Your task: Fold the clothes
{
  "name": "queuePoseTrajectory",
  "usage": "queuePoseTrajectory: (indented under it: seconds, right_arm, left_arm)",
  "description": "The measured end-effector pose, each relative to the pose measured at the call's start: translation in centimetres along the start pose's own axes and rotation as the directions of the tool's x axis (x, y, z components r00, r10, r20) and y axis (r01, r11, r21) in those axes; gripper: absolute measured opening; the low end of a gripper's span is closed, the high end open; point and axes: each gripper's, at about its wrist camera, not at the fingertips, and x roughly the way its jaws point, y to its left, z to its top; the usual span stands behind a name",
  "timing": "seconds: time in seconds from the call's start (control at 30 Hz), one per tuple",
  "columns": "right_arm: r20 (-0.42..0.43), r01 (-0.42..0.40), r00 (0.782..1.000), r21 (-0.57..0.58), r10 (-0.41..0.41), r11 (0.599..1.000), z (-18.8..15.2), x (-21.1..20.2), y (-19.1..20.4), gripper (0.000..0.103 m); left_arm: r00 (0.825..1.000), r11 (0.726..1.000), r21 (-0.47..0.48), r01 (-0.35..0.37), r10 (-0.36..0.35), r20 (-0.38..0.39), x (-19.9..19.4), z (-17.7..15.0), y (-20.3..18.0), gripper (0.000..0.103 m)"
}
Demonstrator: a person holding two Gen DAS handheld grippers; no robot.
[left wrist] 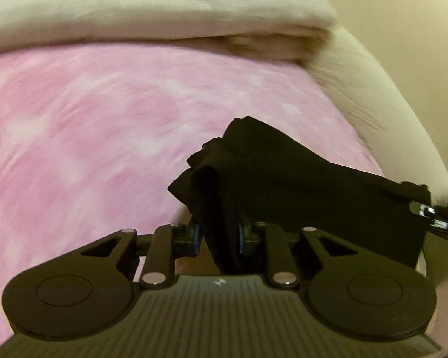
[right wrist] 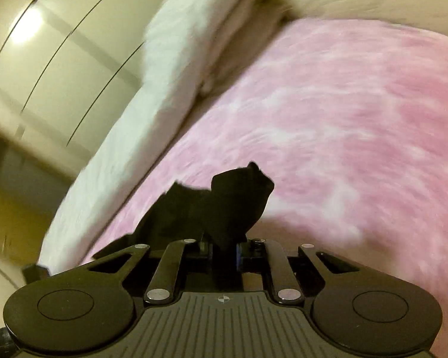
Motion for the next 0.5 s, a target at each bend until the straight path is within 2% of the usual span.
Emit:
queuePoseTrajectory:
  seconds: [0.1, 0.13, 0.2, 0.3, 0.4, 0.5]
  right_arm:
    - [-0.117, 0.014, 0.993, -0.008, -0.015, 1.000, 0.2, 5.5, -1.3, 0.017]
    - [-0.151, 0.066, 0.986, 0.000, -0.065, 0.998, -0.3, 7.2, -2.2, 0.026]
    - [-0.178, 0.212, 0.963, 0.034, -0.203, 0.977, -1.6, 9.0, -3.6, 0.035]
    - [-0.088, 0.245, 0.968, 0.121, -0.235, 0.962, -3.7, 7.3, -3.9, 0.038]
    - [-0.009, 0.284, 0.959, 0.095, -0.285, 0.954, -6.4, 4.9, -1.7, 0.039]
    - [0.006, 0.212, 0.977, 0.043, -0.213, 0.976, -9.2, 4.3, 1.4, 0.039]
  left_arm:
    - [0.995, 0.995, -0.068, -0.078, 0.074, -0.062, -0.1, -2.7, 2.2, 0.025]
    - [0.992, 0.991, -0.086, -0.104, 0.097, -0.084, -0.1, -3.5, 2.9, 0.024]
    - [0.986, 0.985, -0.101, -0.142, 0.131, -0.106, -0.6, -4.6, 4.1, 0.024]
    - [0.985, 0.992, 0.014, -0.124, 0.124, -0.122, 0.1, -4.0, 3.7, 0.022]
    - [0.982, 0.986, 0.138, -0.097, 0.117, -0.149, 1.2, -3.3, 3.2, 0.022]
    - [0.978, 0.964, 0.260, -0.065, 0.113, -0.175, 2.4, -2.6, 2.7, 0.023]
